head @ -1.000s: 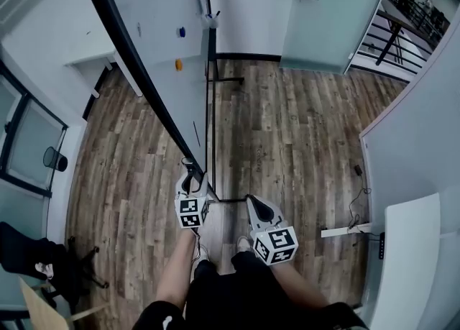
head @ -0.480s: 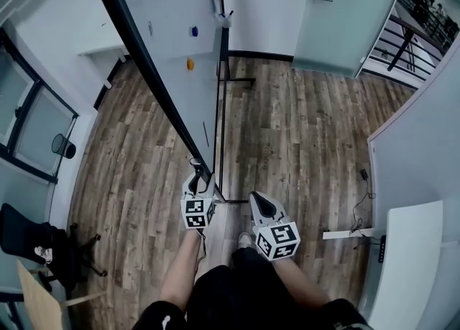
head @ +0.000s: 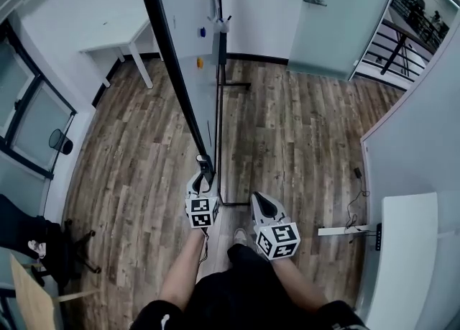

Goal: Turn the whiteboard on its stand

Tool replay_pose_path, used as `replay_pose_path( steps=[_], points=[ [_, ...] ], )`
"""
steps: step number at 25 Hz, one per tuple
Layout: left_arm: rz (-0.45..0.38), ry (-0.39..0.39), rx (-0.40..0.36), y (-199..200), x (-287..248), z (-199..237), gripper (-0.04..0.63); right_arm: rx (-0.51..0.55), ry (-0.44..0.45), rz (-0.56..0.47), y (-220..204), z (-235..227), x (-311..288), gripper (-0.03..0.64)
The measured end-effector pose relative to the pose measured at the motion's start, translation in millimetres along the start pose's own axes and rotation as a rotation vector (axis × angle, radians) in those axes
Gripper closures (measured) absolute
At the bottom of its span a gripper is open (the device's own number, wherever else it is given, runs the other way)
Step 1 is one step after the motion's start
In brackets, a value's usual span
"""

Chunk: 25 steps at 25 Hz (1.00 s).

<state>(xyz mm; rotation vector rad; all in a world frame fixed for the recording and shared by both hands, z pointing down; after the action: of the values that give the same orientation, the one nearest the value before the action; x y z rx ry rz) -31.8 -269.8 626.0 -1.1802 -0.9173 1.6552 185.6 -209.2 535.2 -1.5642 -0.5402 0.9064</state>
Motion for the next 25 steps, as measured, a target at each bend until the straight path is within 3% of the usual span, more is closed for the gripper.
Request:
replay_pose_path(
  steps=[12,25],
  points=[
    [-0.001,0.011,0.002,-4.2,32.0,-23.5,0.419,-0.017,-0.067,0.007,-16.7,31.5,72.1,0.603],
    [0.003,0.01,-0.001,-27.1,70.5,-46.9,0.419,-0.02,-0.105,-0.002,-28.1,40.6,111.3,0.603]
  ],
)
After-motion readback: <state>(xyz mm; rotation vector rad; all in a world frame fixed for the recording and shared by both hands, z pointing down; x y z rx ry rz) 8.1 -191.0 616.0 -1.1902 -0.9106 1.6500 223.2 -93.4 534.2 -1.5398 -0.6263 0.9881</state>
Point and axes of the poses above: the fingertips, and each gripper's own axes: x backward along the fingers, z to its left, y out of its top, the point moved 8 cm from there along x, backward along the fingers, and after that the axes turned 14 degrees about x, right-handed, at the moved point
